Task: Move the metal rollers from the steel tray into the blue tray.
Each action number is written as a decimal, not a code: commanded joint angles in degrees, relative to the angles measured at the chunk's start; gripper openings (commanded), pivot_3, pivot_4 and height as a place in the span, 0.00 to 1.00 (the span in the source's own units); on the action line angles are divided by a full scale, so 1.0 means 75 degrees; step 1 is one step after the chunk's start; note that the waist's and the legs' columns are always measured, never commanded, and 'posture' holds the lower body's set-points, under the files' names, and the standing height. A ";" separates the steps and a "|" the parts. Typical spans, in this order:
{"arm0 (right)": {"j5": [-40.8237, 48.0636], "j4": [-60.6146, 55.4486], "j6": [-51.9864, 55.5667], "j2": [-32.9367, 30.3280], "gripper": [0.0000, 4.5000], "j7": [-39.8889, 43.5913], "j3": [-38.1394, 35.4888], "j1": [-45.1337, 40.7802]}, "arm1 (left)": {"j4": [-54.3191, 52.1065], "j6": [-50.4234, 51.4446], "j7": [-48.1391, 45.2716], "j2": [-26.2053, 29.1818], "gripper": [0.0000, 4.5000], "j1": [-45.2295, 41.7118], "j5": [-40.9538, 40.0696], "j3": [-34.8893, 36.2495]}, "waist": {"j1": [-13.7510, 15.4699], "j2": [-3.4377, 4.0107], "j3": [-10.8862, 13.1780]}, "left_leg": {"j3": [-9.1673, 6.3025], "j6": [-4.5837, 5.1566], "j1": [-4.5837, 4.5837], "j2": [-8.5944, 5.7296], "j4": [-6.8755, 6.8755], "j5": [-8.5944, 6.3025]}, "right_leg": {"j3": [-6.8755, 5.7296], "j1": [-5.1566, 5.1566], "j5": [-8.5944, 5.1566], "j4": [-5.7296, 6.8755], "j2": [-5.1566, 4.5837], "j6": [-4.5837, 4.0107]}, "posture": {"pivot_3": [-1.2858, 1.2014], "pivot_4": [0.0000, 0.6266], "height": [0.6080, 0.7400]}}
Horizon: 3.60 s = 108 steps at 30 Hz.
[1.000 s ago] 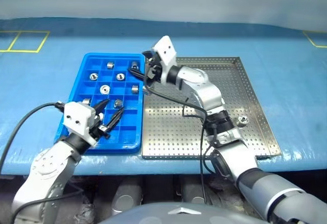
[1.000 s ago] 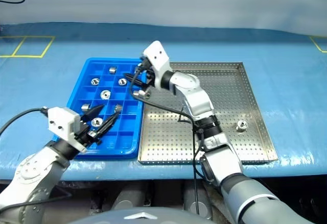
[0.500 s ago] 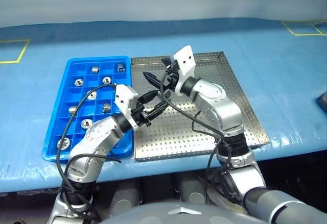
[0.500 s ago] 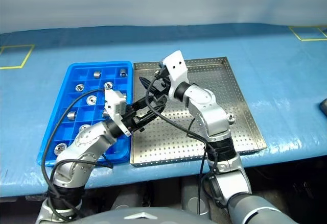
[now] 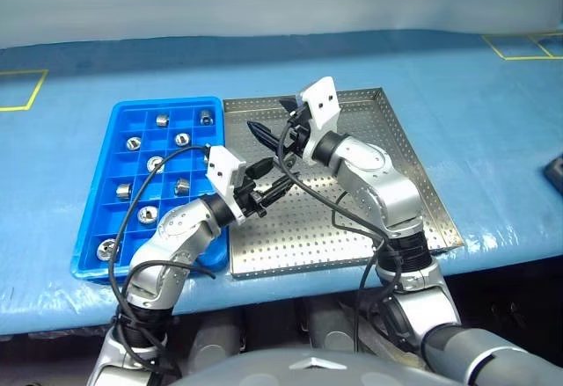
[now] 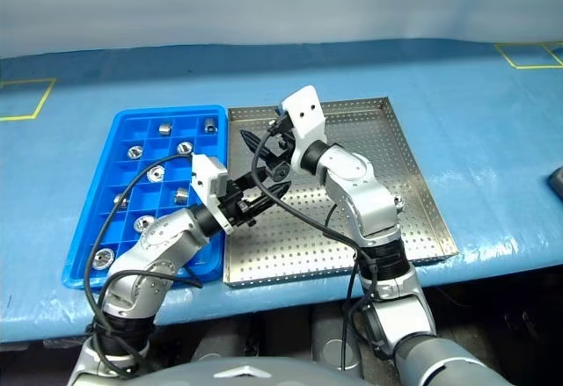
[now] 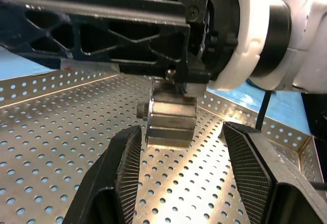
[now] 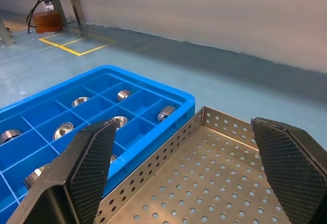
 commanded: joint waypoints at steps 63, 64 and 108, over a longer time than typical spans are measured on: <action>0.0606 -0.0890 0.0197 -0.1115 1.00 0.0048 -0.0438 0.1109 | -0.3779 0.1295 0.0844 0.2720 0.28 0.3571 -0.2020 0.4076 | 0.0385 0.0009 0.0006 | 0.0005 0.0001 0.0003 -0.0001 0.0004 0.0000 | 0.0001 0.0008 -0.0023 -0.0011 -0.0002 -0.0041 | 0.50 0.24 1.00; 0.0626 -0.0921 0.0206 -0.1120 1.00 0.0048 -0.0427 0.1117 | -0.3790 0.1320 0.0870 0.2736 0.28 0.3660 -0.1962 0.4017 | 0.0402 0.0009 0.0006 | 0.0005 0.0000 0.0007 -0.0001 0.0004 0.0001 | 0.0002 0.0010 -0.0022 -0.0011 -0.0001 -0.0043 | 0.50 0.24 1.00; -0.0026 -0.1343 0.0412 -0.1870 1.00 -0.0567 -0.0438 0.1329 | -0.3152 0.0952 0.0643 0.1676 0.57 0.2815 -0.1155 0.2161 | 0.0567 0.0006 0.0004 | 0.0008 0.0000 0.0008 -0.0002 0.0005 0.0001 | 0.0004 0.0012 -0.0026 -0.0010 -0.0002 -0.0050 | 0.50 0.24 1.00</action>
